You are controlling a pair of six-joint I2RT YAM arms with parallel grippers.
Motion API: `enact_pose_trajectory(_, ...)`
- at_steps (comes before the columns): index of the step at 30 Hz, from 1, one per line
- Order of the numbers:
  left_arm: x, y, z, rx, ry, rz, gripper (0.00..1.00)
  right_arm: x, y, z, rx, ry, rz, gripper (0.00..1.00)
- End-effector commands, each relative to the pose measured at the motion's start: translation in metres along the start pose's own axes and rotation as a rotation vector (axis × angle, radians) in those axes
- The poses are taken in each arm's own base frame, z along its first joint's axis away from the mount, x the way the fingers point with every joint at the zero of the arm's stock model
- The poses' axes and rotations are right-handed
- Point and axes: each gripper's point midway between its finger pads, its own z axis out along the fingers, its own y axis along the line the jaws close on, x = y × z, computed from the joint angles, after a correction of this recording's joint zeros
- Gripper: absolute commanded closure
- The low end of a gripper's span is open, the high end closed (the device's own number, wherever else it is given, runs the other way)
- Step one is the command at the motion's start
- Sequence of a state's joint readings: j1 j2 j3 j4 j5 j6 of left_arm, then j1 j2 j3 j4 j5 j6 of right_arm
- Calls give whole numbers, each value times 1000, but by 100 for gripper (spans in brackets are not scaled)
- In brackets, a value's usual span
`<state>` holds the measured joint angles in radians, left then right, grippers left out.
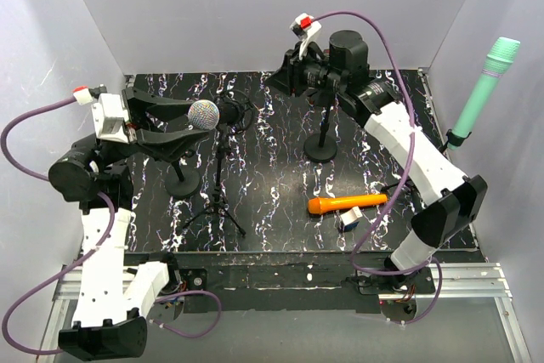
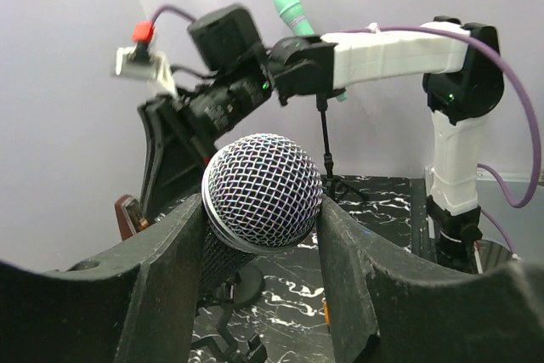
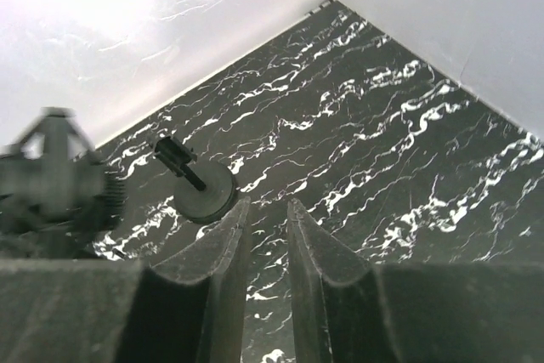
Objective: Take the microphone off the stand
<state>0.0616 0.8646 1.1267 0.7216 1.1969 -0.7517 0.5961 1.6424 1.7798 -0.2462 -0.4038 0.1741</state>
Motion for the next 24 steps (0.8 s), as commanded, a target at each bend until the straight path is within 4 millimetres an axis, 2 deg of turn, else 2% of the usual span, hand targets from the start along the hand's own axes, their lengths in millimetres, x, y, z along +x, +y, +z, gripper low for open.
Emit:
enact_pose_trajectory(1,-8,3,-1,-34,-58,60,100,-39,42,-35,-152,-89,-226,67)
enact_pose_trajectory(3,-4,4,-3,-43,-56,49,100,-34,57,-42,-236,-84,-287,64)
enact_pose_trajectory(5,-1,2,-4,-45,-57,40,100,-30,78,-59,-347,-104,-394,60)
enact_pose_trajectory(8,-1,1,-5,-48,-62,31,100,-7,106,-78,-535,-86,-505,32)
enact_pose_trajectory(10,-2,1,-5,-51,-63,30,100,2,118,-82,-564,-78,-568,26)
enact_pose_trajectory(13,0,3,-6,-58,-60,21,100,13,126,-76,-535,-53,-668,25)
enact_pose_trajectory(15,2,4,-6,-62,-60,15,100,12,131,-71,-506,-47,-727,23)
enact_pose_trajectory(24,5,6,-9,-81,-56,-8,100,-1,159,-44,-527,-67,-787,26)
